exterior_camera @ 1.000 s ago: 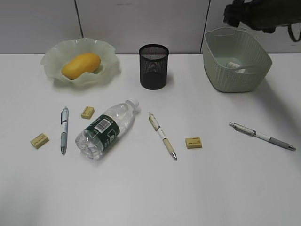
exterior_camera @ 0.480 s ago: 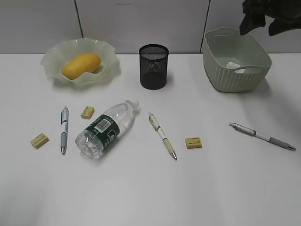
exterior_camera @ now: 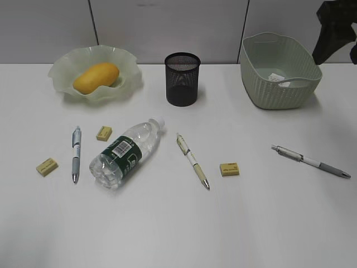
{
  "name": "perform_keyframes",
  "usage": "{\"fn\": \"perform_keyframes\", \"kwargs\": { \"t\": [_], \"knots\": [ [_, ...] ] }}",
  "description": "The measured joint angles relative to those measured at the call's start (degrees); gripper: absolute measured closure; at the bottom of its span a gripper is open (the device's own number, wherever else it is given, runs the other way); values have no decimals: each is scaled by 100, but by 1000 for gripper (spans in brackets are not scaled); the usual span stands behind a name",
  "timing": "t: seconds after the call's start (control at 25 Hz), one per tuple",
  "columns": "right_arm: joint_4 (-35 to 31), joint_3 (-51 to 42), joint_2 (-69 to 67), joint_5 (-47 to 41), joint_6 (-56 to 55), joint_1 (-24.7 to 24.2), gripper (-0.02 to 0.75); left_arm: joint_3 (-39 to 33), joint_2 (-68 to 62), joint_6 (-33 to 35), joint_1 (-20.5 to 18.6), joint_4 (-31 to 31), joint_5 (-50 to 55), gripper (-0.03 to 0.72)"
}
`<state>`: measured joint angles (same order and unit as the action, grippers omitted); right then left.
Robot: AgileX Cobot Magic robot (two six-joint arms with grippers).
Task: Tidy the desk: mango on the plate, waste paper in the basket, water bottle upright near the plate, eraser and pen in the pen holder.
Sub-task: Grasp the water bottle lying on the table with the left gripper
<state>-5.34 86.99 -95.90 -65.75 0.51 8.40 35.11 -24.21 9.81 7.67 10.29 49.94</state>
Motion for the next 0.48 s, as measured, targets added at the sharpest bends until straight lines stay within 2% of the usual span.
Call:
{"fn": "perform_keyframes", "kwargs": {
  "t": [0.16, 0.48],
  "knots": [
    [63, 0, 185, -316, 0, 0, 216, 0, 0, 0, 0, 38, 164, 261],
    [176, -206, 927, -338, 0, 0, 220, 0, 0, 0, 0, -68, 269, 261]
  ]
}}
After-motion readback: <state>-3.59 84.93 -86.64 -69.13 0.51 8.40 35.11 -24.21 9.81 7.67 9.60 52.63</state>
